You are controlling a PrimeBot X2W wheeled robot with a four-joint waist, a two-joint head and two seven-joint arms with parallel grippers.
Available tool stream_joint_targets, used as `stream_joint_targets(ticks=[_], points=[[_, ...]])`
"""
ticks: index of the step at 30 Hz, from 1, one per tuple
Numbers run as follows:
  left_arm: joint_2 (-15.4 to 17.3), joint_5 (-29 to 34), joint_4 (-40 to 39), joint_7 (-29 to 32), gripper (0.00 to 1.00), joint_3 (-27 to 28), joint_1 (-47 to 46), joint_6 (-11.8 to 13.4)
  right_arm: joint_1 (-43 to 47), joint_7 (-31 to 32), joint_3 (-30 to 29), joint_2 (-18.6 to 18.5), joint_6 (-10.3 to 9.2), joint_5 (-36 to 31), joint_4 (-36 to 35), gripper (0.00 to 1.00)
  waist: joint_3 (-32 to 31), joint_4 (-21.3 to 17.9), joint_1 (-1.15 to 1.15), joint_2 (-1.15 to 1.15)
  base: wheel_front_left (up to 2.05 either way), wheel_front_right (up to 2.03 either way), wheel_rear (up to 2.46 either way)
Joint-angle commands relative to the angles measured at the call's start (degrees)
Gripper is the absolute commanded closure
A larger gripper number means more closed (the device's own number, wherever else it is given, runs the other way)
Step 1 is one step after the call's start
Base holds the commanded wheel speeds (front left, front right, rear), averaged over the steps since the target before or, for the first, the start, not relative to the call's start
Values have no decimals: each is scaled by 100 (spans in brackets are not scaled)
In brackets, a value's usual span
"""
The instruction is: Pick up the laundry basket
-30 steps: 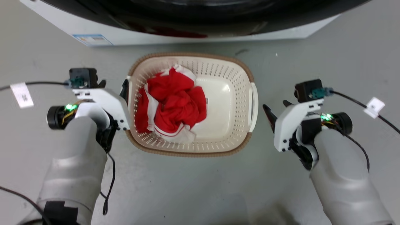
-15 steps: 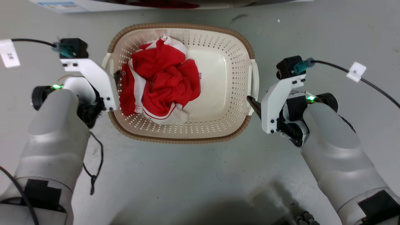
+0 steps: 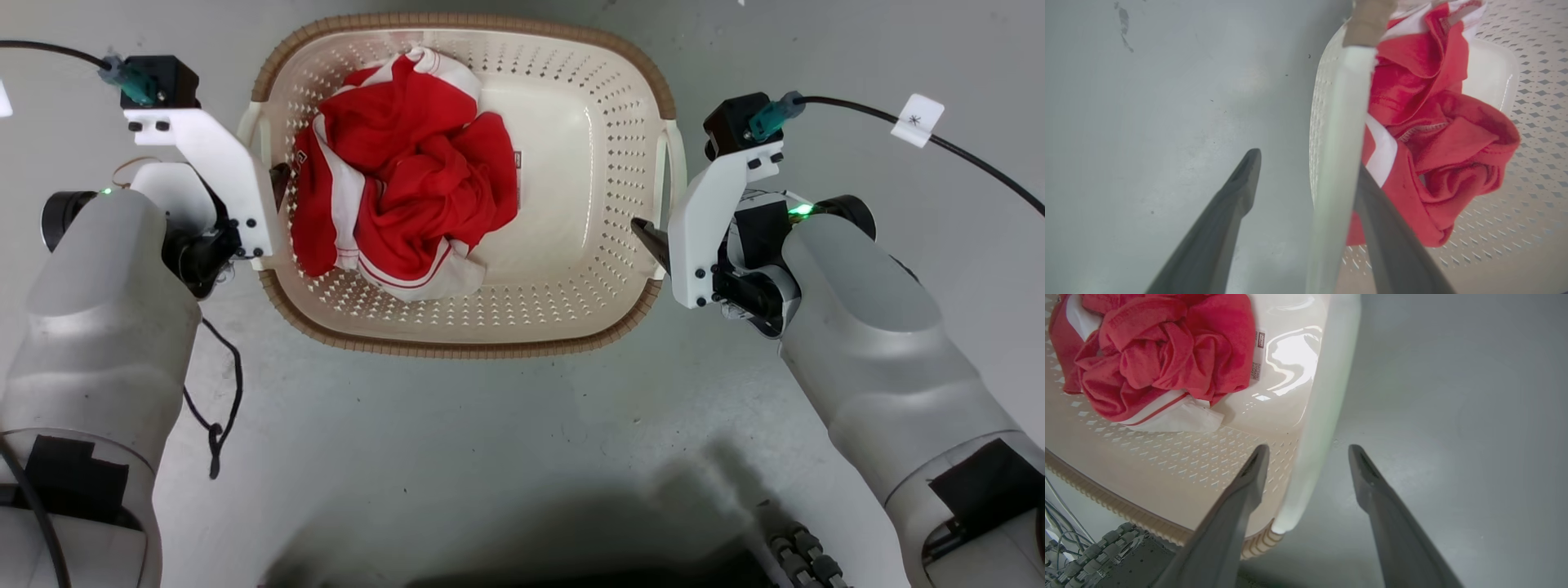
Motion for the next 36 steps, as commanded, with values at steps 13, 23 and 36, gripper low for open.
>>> stream_joint_targets(ticks=[13, 23, 36], points=[[-121, -391, 110, 105, 100, -332, -243, 5, -290, 70, 579, 11, -4, 528, 354, 100, 181, 96, -1, 0, 0, 0, 0], [-237, -774, 131, 257, 100, -595, -144, 9, -320, -15, 989, 26, 7, 995, 496, 100, 135, 138, -1, 0, 0, 0, 0], [-654, -1446, 83, 1070, 100, -1000, 290, -10, -104, 430, 1263, 76, 12, 1360, 950, 100, -851, 247, -1, 0, 0, 0, 0]])
